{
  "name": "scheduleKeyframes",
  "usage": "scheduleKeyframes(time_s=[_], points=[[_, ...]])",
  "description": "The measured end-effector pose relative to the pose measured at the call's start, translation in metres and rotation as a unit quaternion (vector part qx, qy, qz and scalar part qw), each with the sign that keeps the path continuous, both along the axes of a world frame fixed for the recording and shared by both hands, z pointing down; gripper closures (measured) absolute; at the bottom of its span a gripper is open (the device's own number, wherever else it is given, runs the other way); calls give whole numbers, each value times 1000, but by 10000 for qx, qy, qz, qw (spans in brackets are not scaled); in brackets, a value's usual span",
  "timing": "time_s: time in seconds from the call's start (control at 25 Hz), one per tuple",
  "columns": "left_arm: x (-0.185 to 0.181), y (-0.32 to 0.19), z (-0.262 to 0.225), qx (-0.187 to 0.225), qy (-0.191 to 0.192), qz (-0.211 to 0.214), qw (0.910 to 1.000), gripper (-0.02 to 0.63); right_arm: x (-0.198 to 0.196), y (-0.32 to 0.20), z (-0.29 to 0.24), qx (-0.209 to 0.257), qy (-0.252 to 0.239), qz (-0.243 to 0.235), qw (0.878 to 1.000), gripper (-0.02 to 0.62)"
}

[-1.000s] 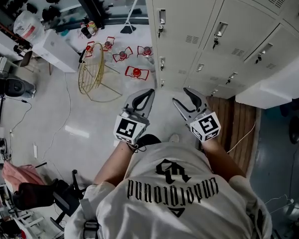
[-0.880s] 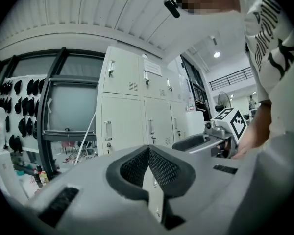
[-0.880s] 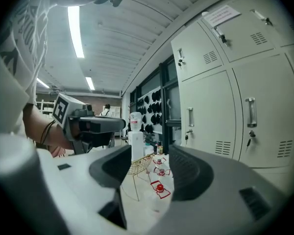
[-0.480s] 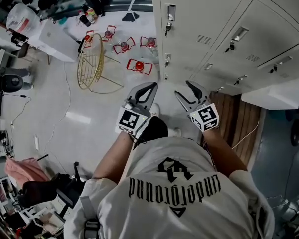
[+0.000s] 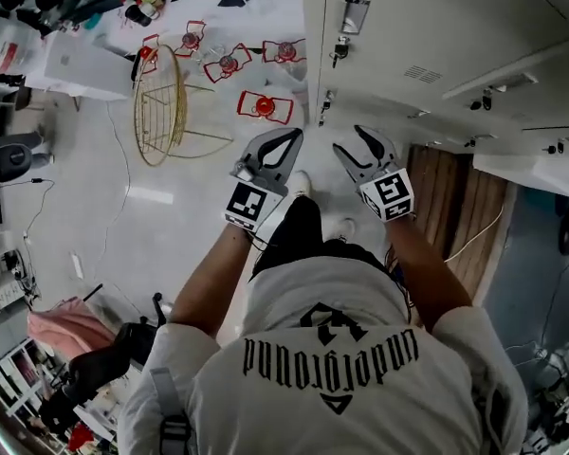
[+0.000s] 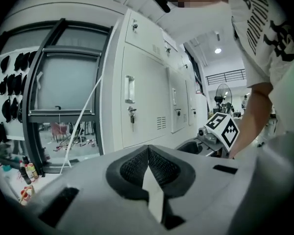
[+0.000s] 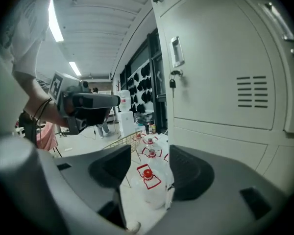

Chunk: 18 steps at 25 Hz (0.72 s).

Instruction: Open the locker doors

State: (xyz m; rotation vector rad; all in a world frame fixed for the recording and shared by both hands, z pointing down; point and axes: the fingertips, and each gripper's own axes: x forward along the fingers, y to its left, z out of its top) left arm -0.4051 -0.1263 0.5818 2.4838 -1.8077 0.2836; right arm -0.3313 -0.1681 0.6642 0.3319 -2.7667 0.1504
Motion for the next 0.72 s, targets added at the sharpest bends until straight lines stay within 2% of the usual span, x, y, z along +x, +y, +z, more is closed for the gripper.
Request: scheduleKeyframes(time_s=[0.32, 0.72], points=[[-33, -52, 72, -250, 82, 176, 9995, 598, -51, -51, 93, -246, 311, 94, 9992, 344], [-57, -69, 147, -641, 168, 217, 9976, 597, -89, -85, 192, -498, 661, 299, 9961, 339]])
